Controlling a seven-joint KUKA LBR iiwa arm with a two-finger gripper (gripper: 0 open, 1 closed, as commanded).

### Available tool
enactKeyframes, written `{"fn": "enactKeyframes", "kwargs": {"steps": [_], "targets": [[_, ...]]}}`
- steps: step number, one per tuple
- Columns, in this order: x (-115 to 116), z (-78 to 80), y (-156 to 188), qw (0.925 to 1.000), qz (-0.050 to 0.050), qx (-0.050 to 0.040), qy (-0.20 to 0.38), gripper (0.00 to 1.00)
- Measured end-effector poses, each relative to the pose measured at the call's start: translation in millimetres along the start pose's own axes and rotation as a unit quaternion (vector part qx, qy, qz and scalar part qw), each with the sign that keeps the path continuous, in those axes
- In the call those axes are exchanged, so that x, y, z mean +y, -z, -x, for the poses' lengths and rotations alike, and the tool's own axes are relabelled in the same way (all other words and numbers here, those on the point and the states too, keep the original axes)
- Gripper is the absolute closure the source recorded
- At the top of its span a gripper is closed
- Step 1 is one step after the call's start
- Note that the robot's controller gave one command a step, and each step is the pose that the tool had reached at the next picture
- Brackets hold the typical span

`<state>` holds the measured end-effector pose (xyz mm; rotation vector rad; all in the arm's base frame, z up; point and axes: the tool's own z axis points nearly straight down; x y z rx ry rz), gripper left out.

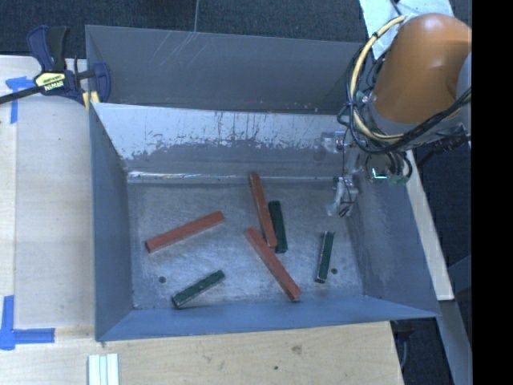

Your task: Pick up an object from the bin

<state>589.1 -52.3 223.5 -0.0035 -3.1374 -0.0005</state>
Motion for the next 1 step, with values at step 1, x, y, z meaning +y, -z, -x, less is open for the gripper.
{"fn": "enactKeyframes", "kwargs": {"steps": [1], "targets": [[36.1,-16.1,-154.2,0.9886,0.0,-0.005,0.15,0.0]]}}
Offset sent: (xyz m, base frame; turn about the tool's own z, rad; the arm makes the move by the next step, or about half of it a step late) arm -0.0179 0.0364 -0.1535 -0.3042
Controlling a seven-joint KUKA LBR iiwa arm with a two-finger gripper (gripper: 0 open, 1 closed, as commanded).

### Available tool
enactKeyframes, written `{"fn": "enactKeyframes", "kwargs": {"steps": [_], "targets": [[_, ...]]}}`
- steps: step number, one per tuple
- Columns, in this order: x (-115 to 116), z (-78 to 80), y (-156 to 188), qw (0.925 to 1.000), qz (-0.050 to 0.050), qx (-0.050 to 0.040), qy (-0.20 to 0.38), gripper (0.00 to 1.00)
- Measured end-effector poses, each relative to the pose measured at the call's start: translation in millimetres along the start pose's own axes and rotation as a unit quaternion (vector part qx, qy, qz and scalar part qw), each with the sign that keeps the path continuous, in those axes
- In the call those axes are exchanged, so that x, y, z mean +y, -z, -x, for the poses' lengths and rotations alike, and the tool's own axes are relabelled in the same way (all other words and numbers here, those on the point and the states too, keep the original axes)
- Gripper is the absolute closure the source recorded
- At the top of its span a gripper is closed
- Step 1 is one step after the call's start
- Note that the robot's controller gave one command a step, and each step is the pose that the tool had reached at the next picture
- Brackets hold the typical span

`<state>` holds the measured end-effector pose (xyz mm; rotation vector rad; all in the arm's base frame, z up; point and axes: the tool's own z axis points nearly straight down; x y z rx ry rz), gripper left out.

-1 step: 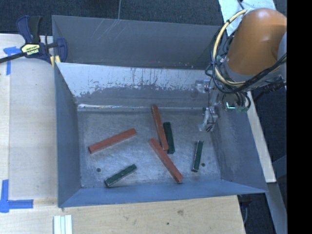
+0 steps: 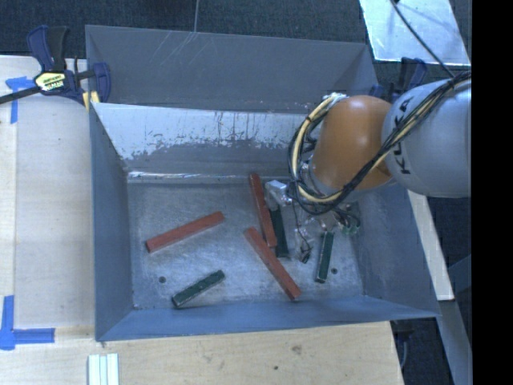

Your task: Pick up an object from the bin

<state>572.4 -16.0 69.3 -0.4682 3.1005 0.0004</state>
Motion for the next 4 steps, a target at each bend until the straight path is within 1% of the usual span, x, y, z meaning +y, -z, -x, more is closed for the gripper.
{"fn": "enactKeyframes", "kwargs": {"steps": [1,2,3,4], "targets": [[-31.0,-3.9,2.4,0.9903,-0.002,-0.002,0.139,0.0],[65.5,4.7,1.2,0.991,0.001,0.0019,0.134,0.0],[62.7,-0.5,1.1,0.9914,0.001,0.0034,0.131,0.0],[39.7,11.7,1.0,0.992,0.0,0.0001,0.126,0.0]]}}
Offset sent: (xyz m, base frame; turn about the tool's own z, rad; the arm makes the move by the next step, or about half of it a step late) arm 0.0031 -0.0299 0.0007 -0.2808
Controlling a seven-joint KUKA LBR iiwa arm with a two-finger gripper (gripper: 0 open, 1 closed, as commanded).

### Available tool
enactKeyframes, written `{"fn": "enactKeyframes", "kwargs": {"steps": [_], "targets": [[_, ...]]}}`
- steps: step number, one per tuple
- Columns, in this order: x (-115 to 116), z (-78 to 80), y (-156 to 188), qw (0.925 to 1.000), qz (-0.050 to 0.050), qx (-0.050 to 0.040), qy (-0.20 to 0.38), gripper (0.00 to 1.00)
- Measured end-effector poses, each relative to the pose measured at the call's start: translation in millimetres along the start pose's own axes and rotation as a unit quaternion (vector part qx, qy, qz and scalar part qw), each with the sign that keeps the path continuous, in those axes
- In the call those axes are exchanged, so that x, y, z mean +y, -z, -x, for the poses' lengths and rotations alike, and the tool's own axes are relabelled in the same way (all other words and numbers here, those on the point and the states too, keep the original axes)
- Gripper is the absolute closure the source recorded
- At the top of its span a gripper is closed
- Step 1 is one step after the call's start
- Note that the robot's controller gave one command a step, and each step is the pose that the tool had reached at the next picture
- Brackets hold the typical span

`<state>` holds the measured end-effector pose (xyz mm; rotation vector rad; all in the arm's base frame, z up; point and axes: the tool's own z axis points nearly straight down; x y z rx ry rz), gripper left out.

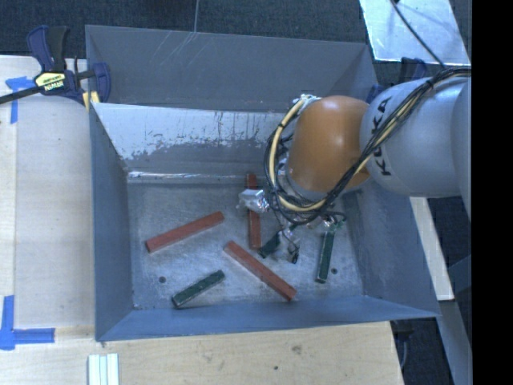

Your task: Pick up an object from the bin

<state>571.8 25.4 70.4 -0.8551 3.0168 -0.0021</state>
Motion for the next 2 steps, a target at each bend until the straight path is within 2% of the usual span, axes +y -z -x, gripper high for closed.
{"fn": "enactKeyframes", "kwargs": {"steps": [1,2], "targets": [[64.1,-29.6,1.3,0.9999,0.0,-0.002,0.01,0.0],[25.0,22.9,117.8,0.9756,-0.001,-0.0015,0.22,0.0]]}}
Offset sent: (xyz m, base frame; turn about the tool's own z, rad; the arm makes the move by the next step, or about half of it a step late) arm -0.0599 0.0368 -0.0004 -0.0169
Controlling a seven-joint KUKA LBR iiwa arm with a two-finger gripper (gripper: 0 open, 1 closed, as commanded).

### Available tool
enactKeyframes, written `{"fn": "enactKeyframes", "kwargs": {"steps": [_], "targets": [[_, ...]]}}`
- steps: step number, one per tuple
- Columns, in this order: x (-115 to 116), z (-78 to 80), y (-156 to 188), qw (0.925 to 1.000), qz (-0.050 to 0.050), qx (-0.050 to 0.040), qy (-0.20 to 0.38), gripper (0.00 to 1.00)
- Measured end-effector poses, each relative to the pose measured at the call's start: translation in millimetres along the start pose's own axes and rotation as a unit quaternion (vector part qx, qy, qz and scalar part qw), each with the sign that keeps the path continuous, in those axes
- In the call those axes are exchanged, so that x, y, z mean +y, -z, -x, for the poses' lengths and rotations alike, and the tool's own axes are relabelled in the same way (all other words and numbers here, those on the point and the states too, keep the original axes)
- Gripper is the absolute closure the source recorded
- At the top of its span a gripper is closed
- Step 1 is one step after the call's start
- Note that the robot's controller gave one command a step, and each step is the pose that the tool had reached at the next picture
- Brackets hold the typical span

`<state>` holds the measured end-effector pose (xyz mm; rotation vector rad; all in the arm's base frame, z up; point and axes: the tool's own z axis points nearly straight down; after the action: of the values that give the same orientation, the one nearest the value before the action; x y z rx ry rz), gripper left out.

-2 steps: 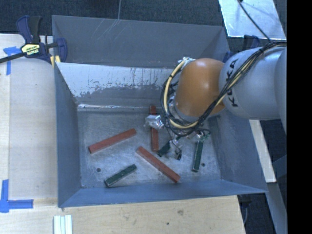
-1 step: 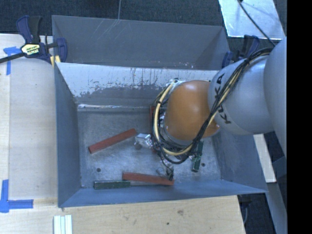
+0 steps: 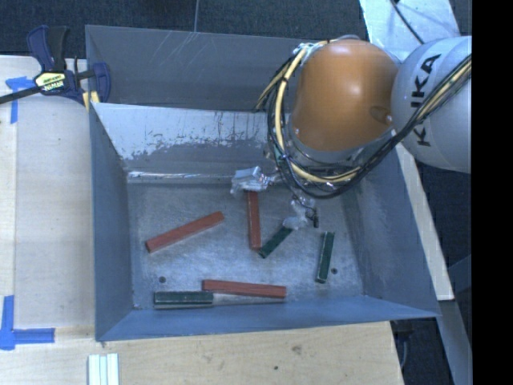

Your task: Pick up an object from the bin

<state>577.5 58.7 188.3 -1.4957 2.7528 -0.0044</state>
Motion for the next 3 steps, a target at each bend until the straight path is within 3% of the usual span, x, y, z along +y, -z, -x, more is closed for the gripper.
{"fn": "enactKeyframes", "kwargs": {"steps": [1,2,3], "targets": [[-16.4,57.1,-119.8,1.0,0.004,0.004,0.003,0.0],[19.8,108.4,-118.3,0.9994,0.003,-0.0004,0.035,0.0],[17.1,106.2,-117.4,0.9995,0.002,-0.0001,0.03,1.0]]}}
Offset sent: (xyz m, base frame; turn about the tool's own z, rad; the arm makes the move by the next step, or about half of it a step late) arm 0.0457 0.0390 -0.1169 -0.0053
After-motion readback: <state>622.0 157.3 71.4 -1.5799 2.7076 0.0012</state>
